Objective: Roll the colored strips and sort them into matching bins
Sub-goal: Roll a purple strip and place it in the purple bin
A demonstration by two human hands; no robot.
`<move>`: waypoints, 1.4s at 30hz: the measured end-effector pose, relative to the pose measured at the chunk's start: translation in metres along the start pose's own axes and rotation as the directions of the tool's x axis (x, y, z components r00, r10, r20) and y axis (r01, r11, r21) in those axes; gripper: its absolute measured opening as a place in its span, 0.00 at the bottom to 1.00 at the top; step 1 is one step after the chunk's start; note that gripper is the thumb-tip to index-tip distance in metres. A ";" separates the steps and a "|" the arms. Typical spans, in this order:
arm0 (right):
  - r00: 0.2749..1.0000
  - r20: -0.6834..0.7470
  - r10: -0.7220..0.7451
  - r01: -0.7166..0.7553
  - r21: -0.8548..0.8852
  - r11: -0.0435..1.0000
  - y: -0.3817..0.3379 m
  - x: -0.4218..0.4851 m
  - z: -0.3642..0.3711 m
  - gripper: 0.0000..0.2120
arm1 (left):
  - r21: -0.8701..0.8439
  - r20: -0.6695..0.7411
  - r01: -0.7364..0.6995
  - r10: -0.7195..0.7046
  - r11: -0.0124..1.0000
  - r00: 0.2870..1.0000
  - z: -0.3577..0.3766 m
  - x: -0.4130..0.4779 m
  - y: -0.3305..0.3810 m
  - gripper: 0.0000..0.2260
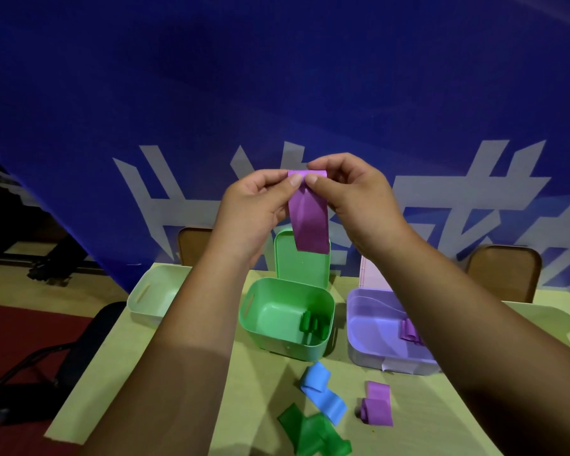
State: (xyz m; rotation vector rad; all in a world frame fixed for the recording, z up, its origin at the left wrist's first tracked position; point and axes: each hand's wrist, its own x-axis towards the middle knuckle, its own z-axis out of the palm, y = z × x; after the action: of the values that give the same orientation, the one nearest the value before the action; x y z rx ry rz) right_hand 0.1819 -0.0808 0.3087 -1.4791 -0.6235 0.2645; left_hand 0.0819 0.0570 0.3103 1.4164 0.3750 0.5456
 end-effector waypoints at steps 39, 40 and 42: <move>0.997 0.024 0.067 -0.067 0.014 0.998 0.010 0.008 0.010 0.08 | -0.004 -0.054 -0.031 0.030 1.000 0.998 -0.010 0.003 0.003 0.15; 0.998 0.015 0.056 -0.056 0.004 0.998 0.009 0.009 0.009 0.07 | -0.023 -0.053 -0.022 0.020 0.999 0.998 -0.010 0.003 0.004 0.14; 1.000 0.005 0.030 -0.030 -0.024 0.999 0.008 0.010 0.008 0.07 | -0.056 -0.045 -0.007 0.005 0.998 0.999 -0.008 0.003 0.004 0.14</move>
State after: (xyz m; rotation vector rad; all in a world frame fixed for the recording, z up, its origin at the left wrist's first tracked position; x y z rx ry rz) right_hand 0.1872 -0.0681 0.3032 -1.5123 -0.6105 0.2851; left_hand 0.0796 0.0656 0.3136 1.3535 0.3882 0.5890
